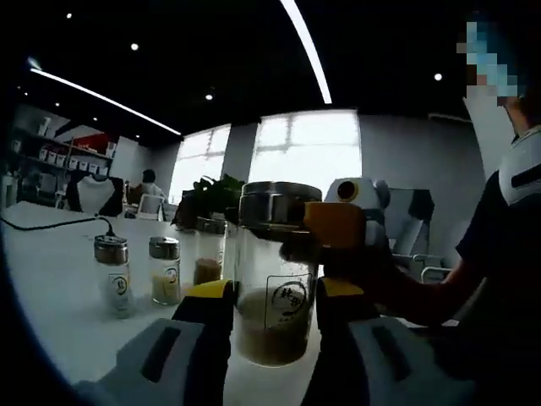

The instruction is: Rotate the seasoning bottle until the label or dispensing opening points toward the visible target arrow and the bottle remains upright within the marked orientation range

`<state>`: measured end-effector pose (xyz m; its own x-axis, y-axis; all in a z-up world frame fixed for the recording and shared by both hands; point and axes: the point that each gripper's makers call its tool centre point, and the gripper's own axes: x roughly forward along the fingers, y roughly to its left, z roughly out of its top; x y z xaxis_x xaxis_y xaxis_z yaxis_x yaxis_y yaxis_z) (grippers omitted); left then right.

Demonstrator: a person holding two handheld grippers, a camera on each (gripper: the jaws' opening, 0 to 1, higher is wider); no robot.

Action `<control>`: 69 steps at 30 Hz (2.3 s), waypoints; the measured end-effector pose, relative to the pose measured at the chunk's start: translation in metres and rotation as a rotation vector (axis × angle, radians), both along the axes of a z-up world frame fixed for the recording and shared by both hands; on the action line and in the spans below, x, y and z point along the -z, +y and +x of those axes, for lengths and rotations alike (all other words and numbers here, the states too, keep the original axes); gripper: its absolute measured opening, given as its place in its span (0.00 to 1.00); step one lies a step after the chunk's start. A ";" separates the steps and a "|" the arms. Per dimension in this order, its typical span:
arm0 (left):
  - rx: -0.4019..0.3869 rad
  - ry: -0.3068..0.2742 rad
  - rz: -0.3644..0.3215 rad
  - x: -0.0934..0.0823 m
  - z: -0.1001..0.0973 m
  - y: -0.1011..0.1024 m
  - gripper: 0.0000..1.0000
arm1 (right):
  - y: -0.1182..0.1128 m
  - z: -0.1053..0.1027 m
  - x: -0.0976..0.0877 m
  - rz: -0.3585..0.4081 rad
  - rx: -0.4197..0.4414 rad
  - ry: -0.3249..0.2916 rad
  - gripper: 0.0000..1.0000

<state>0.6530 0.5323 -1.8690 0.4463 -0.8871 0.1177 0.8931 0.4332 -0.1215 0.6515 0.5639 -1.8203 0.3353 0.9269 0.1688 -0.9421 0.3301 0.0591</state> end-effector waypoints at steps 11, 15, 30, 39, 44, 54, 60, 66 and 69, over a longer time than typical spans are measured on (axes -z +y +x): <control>0.022 -0.024 0.001 -0.005 -0.004 -0.002 0.41 | -0.002 -0.004 -0.004 0.015 -0.045 -0.011 0.39; 0.044 -0.009 -0.006 -0.003 -0.005 -0.003 0.41 | -0.002 -0.006 -0.003 0.005 -0.062 -0.023 0.39; 0.210 0.049 -0.017 -0.001 -0.029 -0.018 0.46 | -0.001 -0.041 -0.017 0.073 -0.282 -0.070 0.39; 0.085 -0.010 0.030 -0.006 -0.022 -0.014 0.42 | -0.006 -0.026 -0.022 0.139 -0.225 -0.001 0.39; -0.102 -0.079 0.121 0.000 0.000 0.000 0.42 | 0.001 -0.013 -0.017 0.113 -0.108 -0.052 0.39; -0.307 -0.119 0.234 0.009 0.014 0.007 0.42 | 0.008 0.007 -0.006 0.120 0.025 -0.011 0.42; -0.350 -0.110 0.235 0.014 0.019 0.011 0.42 | 0.009 0.015 0.002 0.082 0.066 0.035 0.42; -0.370 -0.107 0.242 0.016 0.023 0.013 0.42 | 0.006 0.022 0.006 0.084 0.081 0.087 0.41; -0.379 -0.105 0.231 0.015 0.023 0.013 0.42 | 0.004 0.024 0.007 0.101 0.093 0.119 0.41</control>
